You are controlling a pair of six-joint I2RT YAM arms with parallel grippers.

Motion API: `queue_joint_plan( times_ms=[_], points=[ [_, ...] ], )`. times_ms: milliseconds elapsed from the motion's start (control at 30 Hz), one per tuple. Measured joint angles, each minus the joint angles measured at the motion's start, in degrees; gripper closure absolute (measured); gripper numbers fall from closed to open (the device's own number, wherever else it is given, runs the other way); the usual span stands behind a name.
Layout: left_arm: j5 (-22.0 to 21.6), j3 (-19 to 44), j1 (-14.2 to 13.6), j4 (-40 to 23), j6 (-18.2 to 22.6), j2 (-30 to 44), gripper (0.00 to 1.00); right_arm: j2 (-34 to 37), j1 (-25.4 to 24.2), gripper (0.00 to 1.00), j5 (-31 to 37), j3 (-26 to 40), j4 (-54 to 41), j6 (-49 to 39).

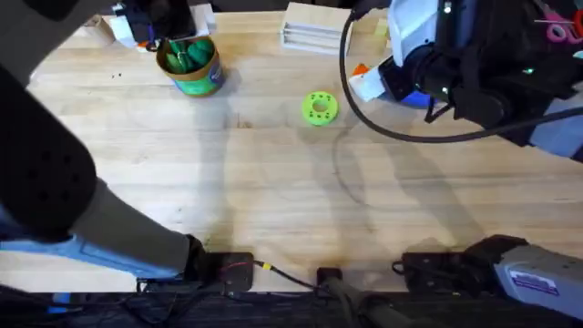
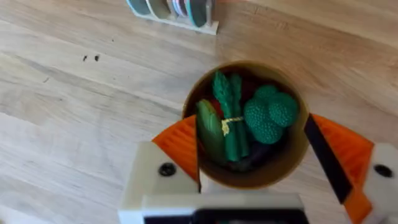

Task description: Pick up the gripper from the table and insert it into the empty holder that is missing its gripper. Then pick up a screw, insert it into the mounting hole, and use the screwdriver to tighten it. Finally, clean up the table by picking up the vegetable and placing it into the bucket.

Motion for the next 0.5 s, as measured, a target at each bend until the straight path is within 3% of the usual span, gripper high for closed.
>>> queue_joint_plan(
  times_ms=[367,400,500],
  points=[
    [0.0,0.0,0.0,-2.0,0.0,-19.6,0.034,-1.4,1.7,0.009,0.0,0.0,-0.1,0.4],
    [0.0,0.0,0.0,-2.9,0.1,-21.5,0.12,-2.4,2.1,0.009,0.0,0.0,-0.1,1.1],
    [-0.1,0.0,0.0,-6.4,0.1,-26.3,0.584,-5.9,2.7,0.009,-0.2,0.0,0.0,5.2]
  ],
)
